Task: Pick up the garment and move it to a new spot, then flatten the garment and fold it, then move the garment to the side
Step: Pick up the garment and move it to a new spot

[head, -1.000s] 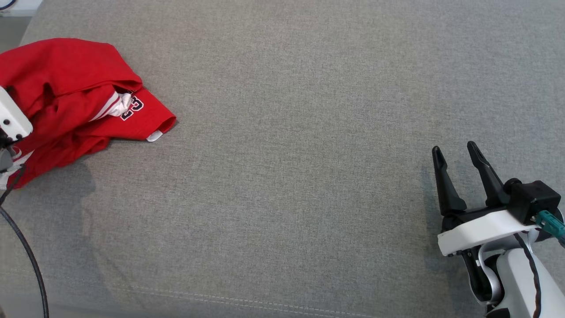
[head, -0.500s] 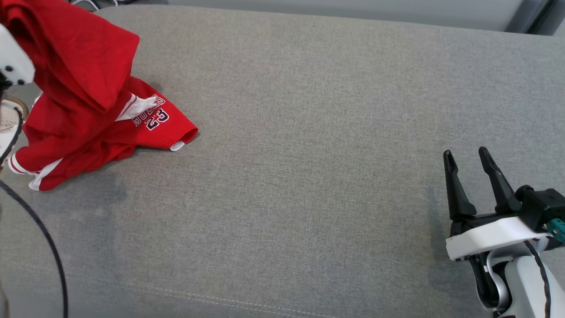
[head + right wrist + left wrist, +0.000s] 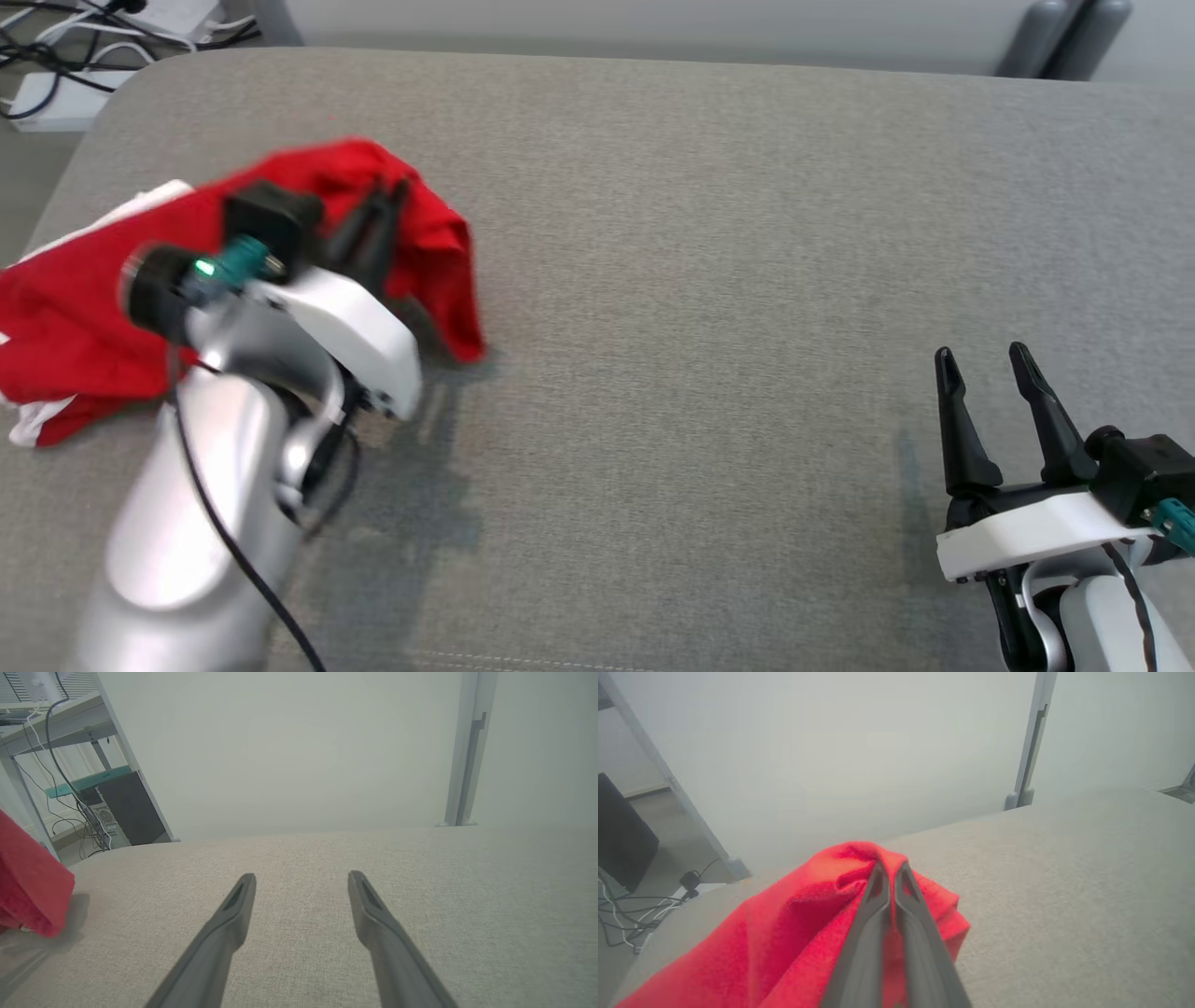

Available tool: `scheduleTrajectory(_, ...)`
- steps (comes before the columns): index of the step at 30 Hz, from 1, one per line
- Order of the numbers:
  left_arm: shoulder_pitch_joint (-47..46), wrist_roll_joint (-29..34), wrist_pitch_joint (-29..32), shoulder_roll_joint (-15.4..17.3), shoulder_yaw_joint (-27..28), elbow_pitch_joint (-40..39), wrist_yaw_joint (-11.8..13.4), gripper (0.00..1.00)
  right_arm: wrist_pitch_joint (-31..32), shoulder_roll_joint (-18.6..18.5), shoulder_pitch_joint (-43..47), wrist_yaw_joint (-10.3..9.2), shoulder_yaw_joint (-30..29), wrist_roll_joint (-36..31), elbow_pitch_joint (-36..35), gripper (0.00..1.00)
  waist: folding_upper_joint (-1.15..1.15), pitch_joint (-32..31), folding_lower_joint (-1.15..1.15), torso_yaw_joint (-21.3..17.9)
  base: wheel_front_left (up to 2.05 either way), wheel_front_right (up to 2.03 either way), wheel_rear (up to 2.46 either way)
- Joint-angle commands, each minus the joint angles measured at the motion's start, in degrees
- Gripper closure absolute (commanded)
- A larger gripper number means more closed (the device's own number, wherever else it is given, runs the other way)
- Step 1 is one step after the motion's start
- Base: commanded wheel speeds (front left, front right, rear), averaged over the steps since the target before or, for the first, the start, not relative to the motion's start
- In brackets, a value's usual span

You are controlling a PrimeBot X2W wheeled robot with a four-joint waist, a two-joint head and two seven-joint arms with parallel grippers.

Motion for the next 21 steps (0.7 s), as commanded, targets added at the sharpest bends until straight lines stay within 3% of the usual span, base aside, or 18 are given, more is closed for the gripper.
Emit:
scheduleTrajectory(1, 0.87, 0.57, 0.55, 0.70, 0.36, -3.98, 1.01, 1.00, -0.76, 0.27, 0.18, 0.42, 0.76, -0.49, -1.92, 0.00, 0.00, 0.15, 0.00, -2.03, 0.00, 0.00, 0.00)
scheduleTrajectory(5, 3.31, -0.19, 1.57, -1.96, -2.30, -5.93, 0.77, 1.00, -0.76, 0.86, 0.38, 0.42, 0.57, -0.29, -2.49, 0.00, 0.00, 0.46, 0.00, -5.03, 0.00, 0.00, 0.00)
scheduleTrajectory(13, 3.20, -0.79, 3.11, -7.87, -9.04, -3.12, -0.97, 1.00, -0.76, 1.99, 1.37, 0.42, 0.62, 0.72, -3.58, 0.00, 0.00, 1.29, 0.00, -15.78, 0.00, 0.00, 0.00)
scheduleTrajectory(21, -0.62, -1.32, 2.29, -10.79, -14.66, 2.73, -2.00, 1.00, -0.76, 2.30, 1.75, 0.42, 1.76, 2.35, -3.25, 0.00, 0.00, 3.15, 0.00, -26.23, 0.00, 0.00, 0.00)
